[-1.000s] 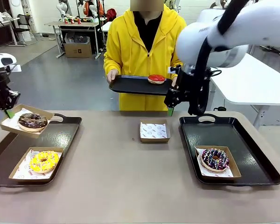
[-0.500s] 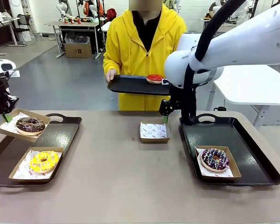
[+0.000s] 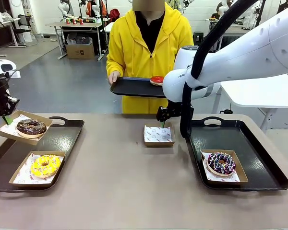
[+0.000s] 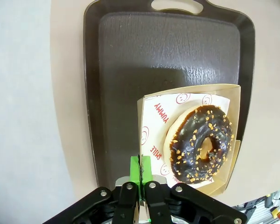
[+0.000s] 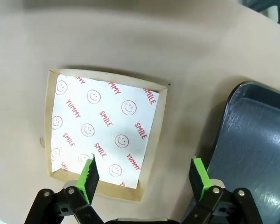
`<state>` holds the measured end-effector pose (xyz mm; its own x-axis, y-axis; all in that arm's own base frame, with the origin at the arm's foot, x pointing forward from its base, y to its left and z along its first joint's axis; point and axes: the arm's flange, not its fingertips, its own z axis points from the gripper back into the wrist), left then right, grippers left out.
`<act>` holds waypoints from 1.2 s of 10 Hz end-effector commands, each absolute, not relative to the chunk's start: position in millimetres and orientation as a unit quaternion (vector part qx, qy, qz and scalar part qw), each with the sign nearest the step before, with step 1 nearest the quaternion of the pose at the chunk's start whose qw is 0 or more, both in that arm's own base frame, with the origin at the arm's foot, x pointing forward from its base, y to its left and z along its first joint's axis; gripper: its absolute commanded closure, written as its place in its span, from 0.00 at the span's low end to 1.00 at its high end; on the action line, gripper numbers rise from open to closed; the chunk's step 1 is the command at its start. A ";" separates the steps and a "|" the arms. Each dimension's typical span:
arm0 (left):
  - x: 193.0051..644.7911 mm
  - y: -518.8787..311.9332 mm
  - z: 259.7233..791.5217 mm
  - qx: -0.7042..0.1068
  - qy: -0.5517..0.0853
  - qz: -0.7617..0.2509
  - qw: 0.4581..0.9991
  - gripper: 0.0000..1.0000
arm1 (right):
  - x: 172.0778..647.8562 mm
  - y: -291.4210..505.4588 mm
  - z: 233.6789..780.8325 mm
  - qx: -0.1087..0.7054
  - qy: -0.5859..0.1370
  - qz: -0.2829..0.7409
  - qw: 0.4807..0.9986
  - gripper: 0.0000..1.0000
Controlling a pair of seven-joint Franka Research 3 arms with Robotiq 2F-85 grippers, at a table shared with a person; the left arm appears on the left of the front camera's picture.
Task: Individually package the donuts and arrange them on the tray.
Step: Place the picked Paper togo box on the Handle tray while simultaneously picking up another Paper togo box from the table with the other hand.
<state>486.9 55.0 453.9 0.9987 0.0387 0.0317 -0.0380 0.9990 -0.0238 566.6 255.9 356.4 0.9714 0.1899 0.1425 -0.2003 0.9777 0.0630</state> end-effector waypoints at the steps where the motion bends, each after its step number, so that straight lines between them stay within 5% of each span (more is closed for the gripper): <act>1: 484.5 54.4 457.1 -0.012 -0.016 0.016 1.000 0.99 | 564.8 254.1 359.9 0.038 -0.061 0.110 0.991 0.00; 12: 527.3 77.6 419.4 -0.036 -0.041 0.043 0.998 0.99 | 580.5 253.6 313.9 0.018 -0.085 0.017 0.996 0.00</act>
<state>516.1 71.9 420.9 0.9941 0.0896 0.0607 -0.0866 0.9950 -0.0493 576.3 244.8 318.8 0.9882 0.0571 0.1419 -0.0663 0.9959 0.0612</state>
